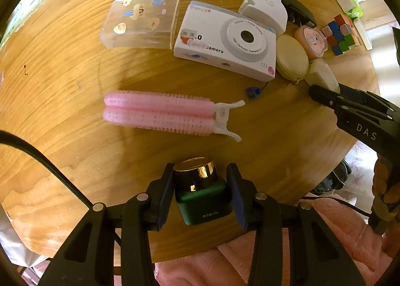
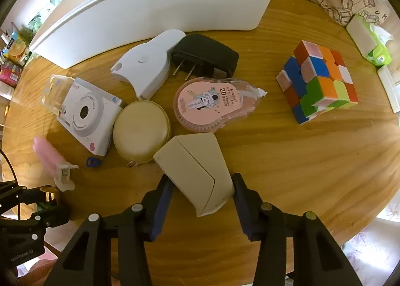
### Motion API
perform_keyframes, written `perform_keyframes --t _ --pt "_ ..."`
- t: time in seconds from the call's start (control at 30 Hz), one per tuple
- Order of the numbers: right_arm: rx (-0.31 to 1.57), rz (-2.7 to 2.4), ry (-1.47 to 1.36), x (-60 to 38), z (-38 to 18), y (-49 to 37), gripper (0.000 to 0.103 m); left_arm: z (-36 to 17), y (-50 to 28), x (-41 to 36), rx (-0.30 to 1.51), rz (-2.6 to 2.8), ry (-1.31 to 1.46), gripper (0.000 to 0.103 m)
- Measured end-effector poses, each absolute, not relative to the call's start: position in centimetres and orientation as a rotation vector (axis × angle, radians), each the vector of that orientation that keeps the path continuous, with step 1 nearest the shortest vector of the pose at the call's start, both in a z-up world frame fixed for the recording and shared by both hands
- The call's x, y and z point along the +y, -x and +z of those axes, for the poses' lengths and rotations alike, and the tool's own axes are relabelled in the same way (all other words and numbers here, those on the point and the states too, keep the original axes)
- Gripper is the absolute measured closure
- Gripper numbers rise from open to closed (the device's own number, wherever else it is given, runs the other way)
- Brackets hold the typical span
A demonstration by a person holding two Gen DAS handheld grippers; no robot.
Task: Organize rigid objects
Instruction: 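Grasp the green gold-lidded jar with the left gripper while the right grasps the beige pouch, then lift the green jar and beige pouch and carry both over the white bin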
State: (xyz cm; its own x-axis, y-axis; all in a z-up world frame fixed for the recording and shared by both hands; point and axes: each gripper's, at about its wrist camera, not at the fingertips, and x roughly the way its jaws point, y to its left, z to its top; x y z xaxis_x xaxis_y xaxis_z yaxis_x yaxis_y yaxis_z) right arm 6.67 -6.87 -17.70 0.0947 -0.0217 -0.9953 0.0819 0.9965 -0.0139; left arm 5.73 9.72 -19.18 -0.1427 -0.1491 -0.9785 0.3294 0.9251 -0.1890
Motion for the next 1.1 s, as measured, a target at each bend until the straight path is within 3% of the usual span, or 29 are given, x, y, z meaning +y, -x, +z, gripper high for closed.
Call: perform_keyframes --t 0.3,1.1 --pt "1.464 -0.058 -0.061 -7.5 -17.8 -5.7 0.066 -19.2 -5.6 9.5 1.669 -0.376 -0.137 0.058" --pt "1.410 -0.002 -0.085 -12.1 -13.8 -1.7 0.067 -15.1 -3.6 10.9 1.572 -0.327 -0.119 0.059"
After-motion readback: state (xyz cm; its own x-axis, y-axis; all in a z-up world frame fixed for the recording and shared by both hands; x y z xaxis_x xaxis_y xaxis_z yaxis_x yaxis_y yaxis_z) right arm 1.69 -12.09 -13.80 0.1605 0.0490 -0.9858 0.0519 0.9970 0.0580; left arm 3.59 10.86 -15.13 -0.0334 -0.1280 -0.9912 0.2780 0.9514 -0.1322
